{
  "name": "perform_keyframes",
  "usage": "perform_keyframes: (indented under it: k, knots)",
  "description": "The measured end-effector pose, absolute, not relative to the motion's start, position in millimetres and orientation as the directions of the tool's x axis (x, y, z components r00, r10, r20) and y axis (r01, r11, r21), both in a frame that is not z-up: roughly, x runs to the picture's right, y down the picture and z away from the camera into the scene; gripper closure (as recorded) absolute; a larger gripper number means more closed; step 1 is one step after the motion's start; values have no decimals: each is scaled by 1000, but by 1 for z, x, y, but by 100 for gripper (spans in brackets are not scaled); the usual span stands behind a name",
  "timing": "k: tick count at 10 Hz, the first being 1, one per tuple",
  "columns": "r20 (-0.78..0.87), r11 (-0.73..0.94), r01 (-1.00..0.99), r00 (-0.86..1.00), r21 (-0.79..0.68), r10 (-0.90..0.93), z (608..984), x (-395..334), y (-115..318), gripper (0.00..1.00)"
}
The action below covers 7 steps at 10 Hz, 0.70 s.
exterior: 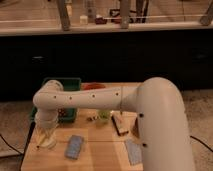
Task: Place banana in paper cup
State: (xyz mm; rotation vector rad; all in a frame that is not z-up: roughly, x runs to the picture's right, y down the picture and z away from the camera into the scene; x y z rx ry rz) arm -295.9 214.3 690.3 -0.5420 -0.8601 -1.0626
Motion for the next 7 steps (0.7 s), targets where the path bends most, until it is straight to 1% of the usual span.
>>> perform_keyframes:
  k: [1, 2, 4, 5, 6, 7]
  knots:
    - [821, 407, 913, 222, 14, -526, 690, -296, 214, 83]
    - [820, 406, 914, 221, 15, -527, 690, -297, 215, 71]
    - [821, 404, 915, 218, 17, -528, 690, -298, 215, 52]
    - [821, 402, 915, 216, 18, -528, 690, -298, 216, 40]
    - [821, 401, 916, 214, 20, -529, 690, -298, 216, 30]
    - [822, 400, 916, 212, 21, -529, 690, -298, 216, 24]
